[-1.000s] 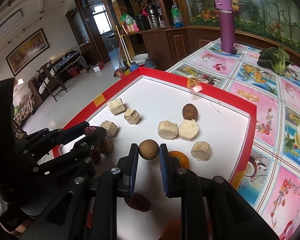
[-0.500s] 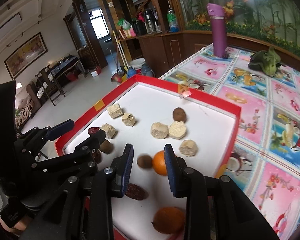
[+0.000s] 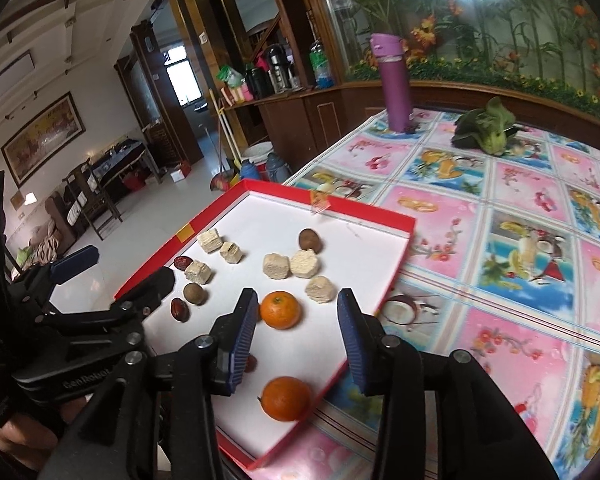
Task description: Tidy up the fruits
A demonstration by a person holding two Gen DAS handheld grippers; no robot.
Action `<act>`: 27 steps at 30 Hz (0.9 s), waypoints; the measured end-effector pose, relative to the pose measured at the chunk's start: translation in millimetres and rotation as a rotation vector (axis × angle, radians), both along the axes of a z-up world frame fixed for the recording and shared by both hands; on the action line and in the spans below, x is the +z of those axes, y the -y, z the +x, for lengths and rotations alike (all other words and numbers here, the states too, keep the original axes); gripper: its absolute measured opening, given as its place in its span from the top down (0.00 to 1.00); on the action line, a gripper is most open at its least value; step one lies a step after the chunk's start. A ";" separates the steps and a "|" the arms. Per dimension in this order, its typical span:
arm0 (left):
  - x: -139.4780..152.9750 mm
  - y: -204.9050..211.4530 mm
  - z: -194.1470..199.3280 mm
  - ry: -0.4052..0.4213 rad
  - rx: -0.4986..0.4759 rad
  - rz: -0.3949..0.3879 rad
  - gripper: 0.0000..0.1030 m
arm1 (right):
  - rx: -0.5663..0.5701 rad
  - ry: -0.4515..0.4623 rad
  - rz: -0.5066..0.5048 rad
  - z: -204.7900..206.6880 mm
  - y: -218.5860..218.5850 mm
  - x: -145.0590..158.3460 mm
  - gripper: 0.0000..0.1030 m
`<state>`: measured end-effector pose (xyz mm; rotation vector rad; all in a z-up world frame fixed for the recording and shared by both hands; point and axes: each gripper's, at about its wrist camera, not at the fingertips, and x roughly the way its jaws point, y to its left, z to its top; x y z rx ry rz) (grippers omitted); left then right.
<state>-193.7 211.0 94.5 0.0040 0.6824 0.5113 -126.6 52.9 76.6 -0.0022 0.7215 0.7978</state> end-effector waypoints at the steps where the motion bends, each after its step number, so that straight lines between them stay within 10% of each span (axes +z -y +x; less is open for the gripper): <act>1: 2.0 1.9 -1.2 0.002 0.001 0.000 0.00 | -0.004 0.005 0.004 -1.4 4.4 1.4 0.57; 21: 50.3 39.4 -43.4 0.148 0.025 0.018 0.00 | -0.027 0.161 0.044 -38.2 46.9 25.9 0.34; 27: 56.0 38.1 -44.2 0.119 -0.028 -0.107 0.00 | -0.044 0.179 0.059 -40.3 54.4 30.4 0.34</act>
